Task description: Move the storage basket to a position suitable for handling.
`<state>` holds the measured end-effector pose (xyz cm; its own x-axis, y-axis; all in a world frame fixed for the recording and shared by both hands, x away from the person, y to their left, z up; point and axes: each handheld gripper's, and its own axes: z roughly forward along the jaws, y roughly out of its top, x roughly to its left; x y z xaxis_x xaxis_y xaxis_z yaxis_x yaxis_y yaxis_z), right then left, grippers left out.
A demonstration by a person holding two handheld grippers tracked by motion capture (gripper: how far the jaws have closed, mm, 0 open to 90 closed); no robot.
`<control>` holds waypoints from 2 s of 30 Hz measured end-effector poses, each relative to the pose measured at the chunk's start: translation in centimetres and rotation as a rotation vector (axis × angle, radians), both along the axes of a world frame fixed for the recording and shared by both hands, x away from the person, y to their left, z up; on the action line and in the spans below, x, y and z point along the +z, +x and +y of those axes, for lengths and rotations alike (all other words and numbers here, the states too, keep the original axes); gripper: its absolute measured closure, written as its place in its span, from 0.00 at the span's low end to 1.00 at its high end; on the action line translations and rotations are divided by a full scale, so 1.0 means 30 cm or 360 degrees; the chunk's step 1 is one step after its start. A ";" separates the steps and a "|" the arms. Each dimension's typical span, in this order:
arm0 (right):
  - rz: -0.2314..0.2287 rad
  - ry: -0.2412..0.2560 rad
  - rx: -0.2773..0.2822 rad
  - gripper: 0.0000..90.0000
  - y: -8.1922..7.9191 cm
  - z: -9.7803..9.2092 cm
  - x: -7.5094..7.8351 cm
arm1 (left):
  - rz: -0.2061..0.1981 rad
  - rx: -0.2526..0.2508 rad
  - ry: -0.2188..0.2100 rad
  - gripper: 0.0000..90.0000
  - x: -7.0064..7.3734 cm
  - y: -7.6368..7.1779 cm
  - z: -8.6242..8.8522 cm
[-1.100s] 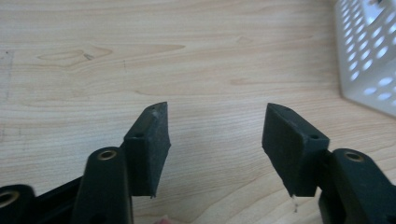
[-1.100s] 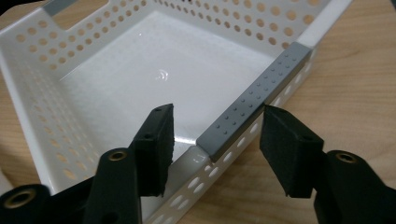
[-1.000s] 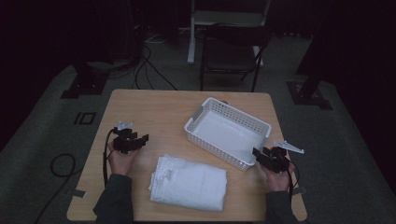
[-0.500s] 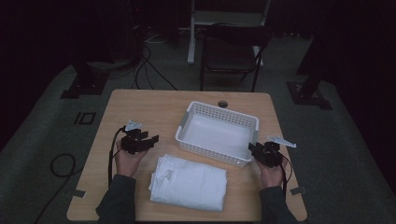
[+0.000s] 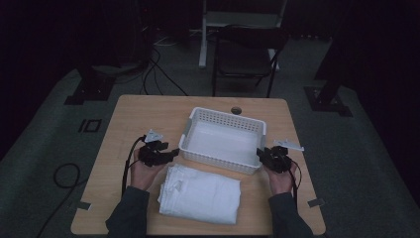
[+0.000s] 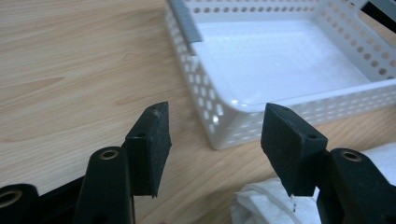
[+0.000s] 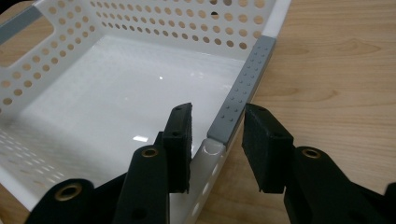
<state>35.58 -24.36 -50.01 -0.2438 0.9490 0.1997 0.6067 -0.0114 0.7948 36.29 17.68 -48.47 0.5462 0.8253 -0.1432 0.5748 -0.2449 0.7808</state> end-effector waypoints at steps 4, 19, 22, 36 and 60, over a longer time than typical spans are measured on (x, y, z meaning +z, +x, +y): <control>0.0001 0.0010 0.0011 0.71 0.024 0.025 0.001 | 0.0013 -0.0011 0.0020 0.46 -0.007 0.002 -0.009; -0.0028 -0.0041 0.0129 0.62 0.108 0.120 0.041 | 0.0046 0.0079 0.0092 0.48 -0.030 0.018 0.012; -0.0059 -0.0039 0.0198 0.52 0.044 0.117 0.042 | 0.0049 0.0080 0.0074 0.48 -0.035 0.021 0.018; -0.0035 -0.0151 0.0397 0.38 -0.048 0.147 0.002 | 0.0032 0.0068 0.0126 0.49 -0.057 0.030 -0.005; -0.0070 -0.0314 0.0475 0.69 0.087 0.176 -0.027 | 0.0005 0.0136 0.0269 0.52 -0.081 0.039 -0.039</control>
